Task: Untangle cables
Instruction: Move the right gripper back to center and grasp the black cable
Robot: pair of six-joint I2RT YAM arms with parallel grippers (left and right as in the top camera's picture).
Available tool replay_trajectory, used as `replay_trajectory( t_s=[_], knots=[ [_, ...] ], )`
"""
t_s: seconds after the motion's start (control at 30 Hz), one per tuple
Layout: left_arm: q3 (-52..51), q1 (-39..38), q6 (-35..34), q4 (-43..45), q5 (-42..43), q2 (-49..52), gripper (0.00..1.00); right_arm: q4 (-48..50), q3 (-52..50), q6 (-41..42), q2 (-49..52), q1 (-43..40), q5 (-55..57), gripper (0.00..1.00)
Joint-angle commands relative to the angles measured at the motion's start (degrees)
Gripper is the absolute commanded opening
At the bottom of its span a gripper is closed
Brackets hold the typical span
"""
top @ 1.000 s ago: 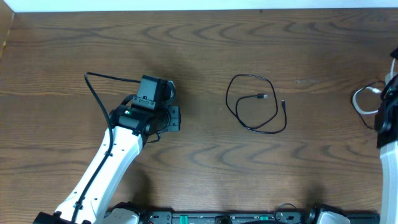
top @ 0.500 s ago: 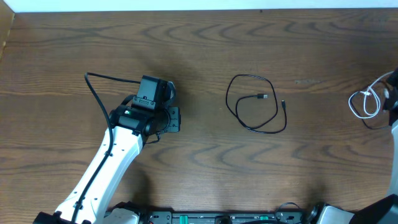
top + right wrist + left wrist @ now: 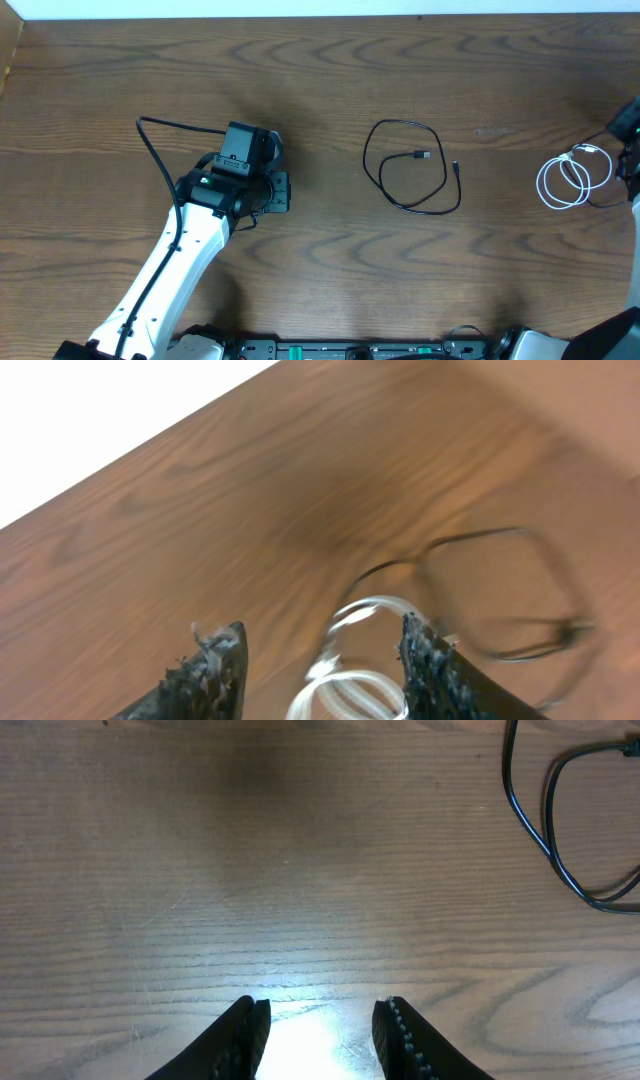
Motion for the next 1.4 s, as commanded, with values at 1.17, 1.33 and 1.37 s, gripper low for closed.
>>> replay_trajectory(
  t_s=[1.17, 1.33, 1.37],
  knots=[
    [0.5, 0.17, -0.55, -0.24, -0.33, -0.11, 0.39, -19.71, 0.33, -33.05, 24.44, 48.83, -14.16, 0.5],
    [0.5, 0.17, -0.55, -0.22, -0.35, -0.11, 0.39, -20.04, 0.31, -32.98, 26.86, 51.67, -12.79, 0.5],
    [0.5, 0.17, -0.55, -0.2, -0.35, -0.11, 0.39, -20.17, 0.31, -32.72, 27.06, 52.04, -11.52, 0.47]
  ],
)
